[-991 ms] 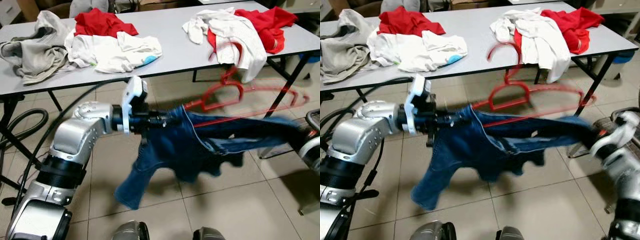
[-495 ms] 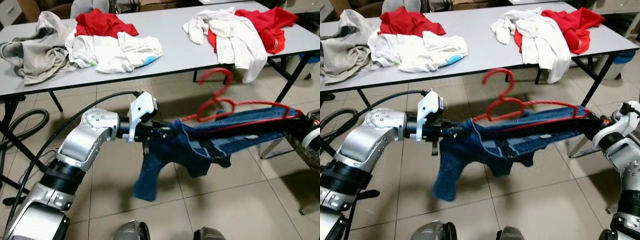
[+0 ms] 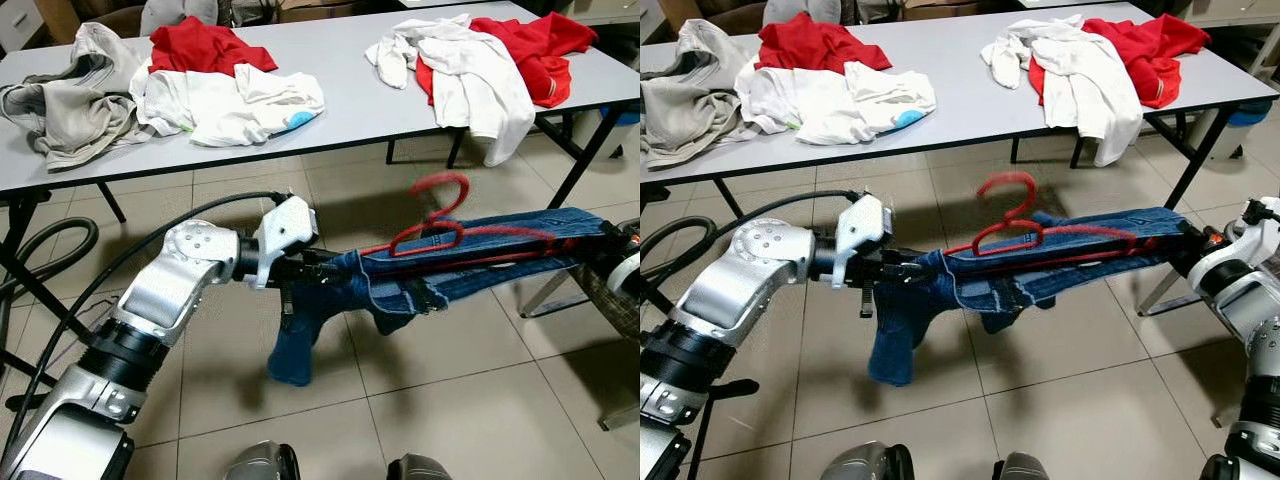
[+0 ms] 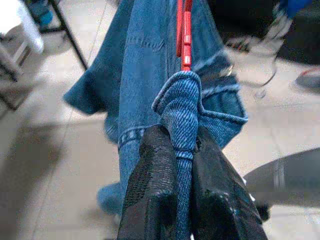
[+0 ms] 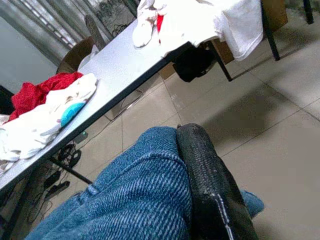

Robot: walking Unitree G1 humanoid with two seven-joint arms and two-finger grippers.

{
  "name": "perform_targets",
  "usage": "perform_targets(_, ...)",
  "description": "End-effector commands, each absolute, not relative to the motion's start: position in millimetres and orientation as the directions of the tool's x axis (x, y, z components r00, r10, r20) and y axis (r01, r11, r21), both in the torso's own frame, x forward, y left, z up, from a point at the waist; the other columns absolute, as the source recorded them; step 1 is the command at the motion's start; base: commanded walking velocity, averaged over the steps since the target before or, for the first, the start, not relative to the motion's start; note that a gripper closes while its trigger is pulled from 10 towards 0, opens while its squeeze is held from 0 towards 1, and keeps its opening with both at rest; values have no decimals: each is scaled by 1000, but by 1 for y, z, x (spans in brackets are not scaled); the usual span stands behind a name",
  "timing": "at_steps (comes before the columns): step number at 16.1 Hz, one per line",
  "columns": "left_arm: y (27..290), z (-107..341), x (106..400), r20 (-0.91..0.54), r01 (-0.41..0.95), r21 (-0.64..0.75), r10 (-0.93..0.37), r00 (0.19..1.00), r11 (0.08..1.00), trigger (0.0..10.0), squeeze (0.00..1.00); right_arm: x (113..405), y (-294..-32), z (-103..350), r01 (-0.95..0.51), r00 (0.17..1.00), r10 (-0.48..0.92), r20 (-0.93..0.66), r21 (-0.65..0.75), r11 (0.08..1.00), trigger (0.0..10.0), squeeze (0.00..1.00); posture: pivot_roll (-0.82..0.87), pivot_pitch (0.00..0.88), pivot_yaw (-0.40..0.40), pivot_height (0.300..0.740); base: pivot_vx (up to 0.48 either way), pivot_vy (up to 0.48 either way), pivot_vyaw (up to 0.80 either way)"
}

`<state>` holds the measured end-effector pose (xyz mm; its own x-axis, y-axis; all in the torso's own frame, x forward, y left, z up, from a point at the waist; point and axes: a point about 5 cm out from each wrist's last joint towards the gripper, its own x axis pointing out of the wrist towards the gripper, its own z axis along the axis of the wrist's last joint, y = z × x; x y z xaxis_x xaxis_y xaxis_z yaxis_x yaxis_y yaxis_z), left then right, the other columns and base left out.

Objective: Hang hanger

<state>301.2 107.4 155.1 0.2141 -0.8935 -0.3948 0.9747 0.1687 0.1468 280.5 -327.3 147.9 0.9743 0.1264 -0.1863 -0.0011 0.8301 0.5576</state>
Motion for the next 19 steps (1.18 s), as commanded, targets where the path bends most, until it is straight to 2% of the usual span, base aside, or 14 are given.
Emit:
perform_targets(1, 120, 149, 306, -469, 962, 158, -840, 273, 224, 0, 0, 281, -337, 168, 1, 989, 78, -126, 535, 845, 0, 0, -199, 0, 61, 740, 0, 0, 0)
perform_targets(5, 109, 145, 314, -531, 940, 229, -777, 338, 252, 0, 0, 288, -322, 169, -39, 979, 124, -162, 445, 895, 0, 0, -200, 0, 61, 740, 0, 0, 0)
perform_targets(7, 106, 141, 317, -551, 934, 208, -754, 357, 290, 0, 0, 290, -316, 167, -52, 969, 128, -211, 330, 942, 0, 0, -198, 0, 63, 740, 0, 0, 0)
perform_targets(8, 105, 140, 317, -557, 930, 202, -745, 367, 307, 0, 0, 291, -315, 168, -47, 971, 121, -207, 334, 941, 0, 0, -198, 0, 63, 740, 0, 0, 0)
perform_targets(10, 103, 140, 319, -540, 918, 177, -745, 391, 354, 0, 0, 292, -312, 167, -50, 964, 110, -241, 241, 969, 0, 0, -198, 0, 65, 740, 0, 0, 0)
perform_targets(12, 95, 144, 318, -492, 922, 101, -787, 372, 373, 0, 0, 296, -305, 171, -60, 967, 113, -229, 225, 972, 0, 0, -196, 0, 67, 740, 0, 0, 0)
perform_targets(13, 92, 142, 313, -489, 939, 69, -809, 325, 336, 0, 0, 300, -305, 183, -48, 980, 100, -172, 283, 958, 0, 0, -197, 0, 69, 740, 0, 0, 0)
perform_targets(14, 91, 137, 304, -535, 967, 108, -807, 253, 231, 0, 0, 305, -309, 198, -25, 993, 66, -99, 371, 928, 0, 0, -197, 0, 69, 740, 0, 0, 0)
perform_targets(15, 91, 136, 302, -549, 970, 125, -800, 244, 210, 0, 0, 306, -311, 201, -19, 995, 57, -86, 389, 921, 0, 0, -197, 0, 69, 740, 0, 0, 0)
perform_targets(17, 88, 134, 303, -589, 948, 293, -758, 280, 123, 0, 0, 310, -313, 212, -26, 998, 47, -29, 506, 862, 0, 0, -197, 0, 69, 740, 0, 0, 0)
perform_targets(19, 89, 133, 308, -623, 917, 385, -704, 340, 102, 0, 0, 310, -312, 209, -28, 998, 57, -36, 553, 833, 0, 0, -203, 0, 71, 740, 0, 0, 0)
